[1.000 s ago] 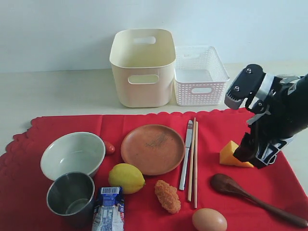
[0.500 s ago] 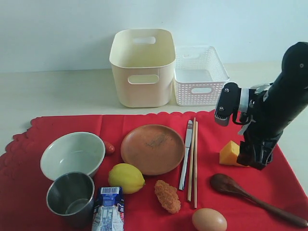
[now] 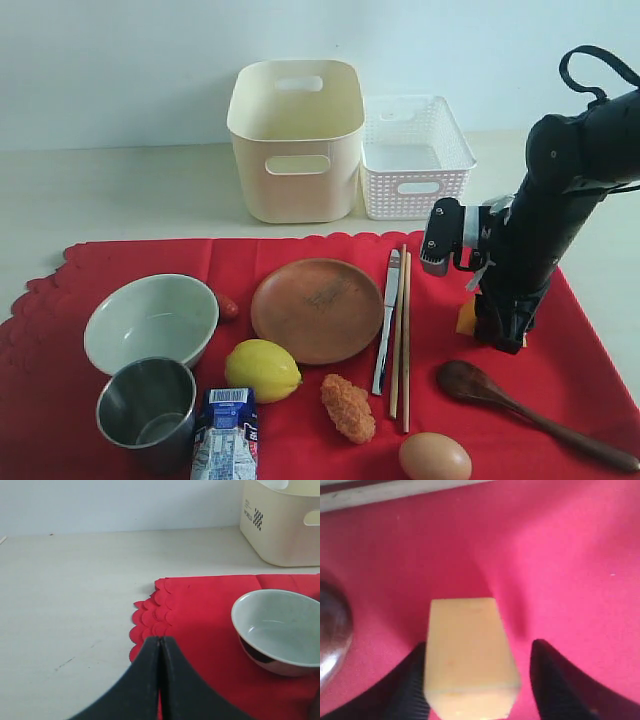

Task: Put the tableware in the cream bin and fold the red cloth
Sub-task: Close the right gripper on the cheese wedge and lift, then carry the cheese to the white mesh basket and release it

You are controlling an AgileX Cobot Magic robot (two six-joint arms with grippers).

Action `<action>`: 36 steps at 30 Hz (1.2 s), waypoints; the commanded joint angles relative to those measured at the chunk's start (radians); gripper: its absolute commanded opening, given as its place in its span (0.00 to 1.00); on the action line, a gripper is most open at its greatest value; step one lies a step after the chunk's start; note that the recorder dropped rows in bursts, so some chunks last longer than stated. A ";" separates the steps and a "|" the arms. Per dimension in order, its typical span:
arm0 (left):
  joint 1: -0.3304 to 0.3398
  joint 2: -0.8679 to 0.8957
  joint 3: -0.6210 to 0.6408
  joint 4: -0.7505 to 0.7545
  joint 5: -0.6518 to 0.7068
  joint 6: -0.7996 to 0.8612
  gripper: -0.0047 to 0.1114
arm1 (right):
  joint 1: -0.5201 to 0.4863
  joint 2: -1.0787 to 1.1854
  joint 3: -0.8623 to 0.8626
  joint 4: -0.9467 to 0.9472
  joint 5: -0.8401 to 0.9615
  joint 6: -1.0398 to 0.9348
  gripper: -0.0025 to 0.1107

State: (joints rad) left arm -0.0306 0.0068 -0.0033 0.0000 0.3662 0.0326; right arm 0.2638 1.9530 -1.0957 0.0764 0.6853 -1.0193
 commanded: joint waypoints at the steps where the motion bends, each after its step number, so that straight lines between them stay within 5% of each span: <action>1: 0.000 -0.007 0.003 -0.011 -0.008 0.002 0.04 | 0.003 0.001 -0.008 -0.005 0.012 -0.006 0.15; 3: 0.000 -0.007 0.003 -0.011 -0.008 0.002 0.04 | 0.003 -0.004 -0.008 -0.005 0.021 -0.003 0.02; 15: 0.000 -0.007 0.003 -0.011 -0.008 0.002 0.04 | 0.003 -0.198 -0.076 0.078 0.020 0.076 0.02; 23: 0.000 -0.007 0.003 -0.011 -0.008 0.002 0.04 | 0.003 -0.149 -0.359 0.259 0.024 0.138 0.02; 36: 0.000 -0.007 0.003 -0.011 -0.008 0.002 0.04 | -0.060 0.298 -0.949 0.286 0.147 0.400 0.02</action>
State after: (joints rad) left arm -0.0306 0.0068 -0.0033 0.0000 0.3662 0.0326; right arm 0.2245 2.1683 -1.9447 0.3631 0.8228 -0.6896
